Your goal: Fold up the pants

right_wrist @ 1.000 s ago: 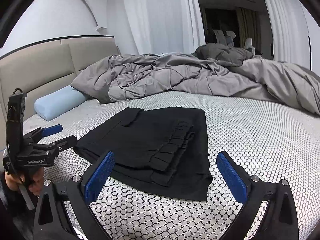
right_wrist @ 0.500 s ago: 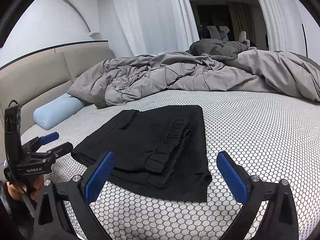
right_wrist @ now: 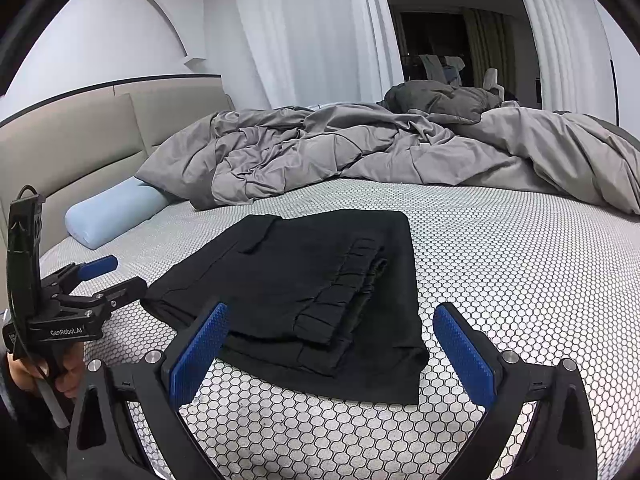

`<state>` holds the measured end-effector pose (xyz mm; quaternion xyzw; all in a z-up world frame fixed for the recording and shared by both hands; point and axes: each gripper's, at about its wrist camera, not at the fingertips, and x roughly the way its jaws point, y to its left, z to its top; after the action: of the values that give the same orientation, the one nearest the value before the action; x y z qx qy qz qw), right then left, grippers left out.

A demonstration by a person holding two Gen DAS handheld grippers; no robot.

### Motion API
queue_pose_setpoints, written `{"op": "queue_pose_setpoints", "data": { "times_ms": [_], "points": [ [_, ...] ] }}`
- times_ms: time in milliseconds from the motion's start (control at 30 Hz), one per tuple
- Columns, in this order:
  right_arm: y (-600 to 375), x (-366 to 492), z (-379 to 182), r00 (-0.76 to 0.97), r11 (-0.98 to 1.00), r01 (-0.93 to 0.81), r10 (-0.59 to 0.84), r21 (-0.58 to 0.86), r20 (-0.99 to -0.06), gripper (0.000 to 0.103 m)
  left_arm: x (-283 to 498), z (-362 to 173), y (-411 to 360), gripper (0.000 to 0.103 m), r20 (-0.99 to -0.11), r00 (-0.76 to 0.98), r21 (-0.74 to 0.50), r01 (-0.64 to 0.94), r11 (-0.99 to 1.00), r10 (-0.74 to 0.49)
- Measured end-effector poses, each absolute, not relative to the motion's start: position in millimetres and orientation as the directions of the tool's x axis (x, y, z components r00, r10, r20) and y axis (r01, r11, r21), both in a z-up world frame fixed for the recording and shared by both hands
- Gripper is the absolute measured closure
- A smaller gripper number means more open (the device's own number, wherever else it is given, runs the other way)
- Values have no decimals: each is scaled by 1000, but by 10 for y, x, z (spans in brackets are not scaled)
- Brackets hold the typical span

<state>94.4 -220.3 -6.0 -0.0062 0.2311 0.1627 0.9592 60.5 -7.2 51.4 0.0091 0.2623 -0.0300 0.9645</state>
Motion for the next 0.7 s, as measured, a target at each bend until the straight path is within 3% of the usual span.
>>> {"op": "queue_pose_setpoints", "data": {
  "times_ms": [700],
  "points": [
    [-2186, 953, -71, 837, 945, -323, 312, 53, -449, 0, 595, 507, -81, 1, -508, 860, 7, 60, 998, -49]
  ]
}}
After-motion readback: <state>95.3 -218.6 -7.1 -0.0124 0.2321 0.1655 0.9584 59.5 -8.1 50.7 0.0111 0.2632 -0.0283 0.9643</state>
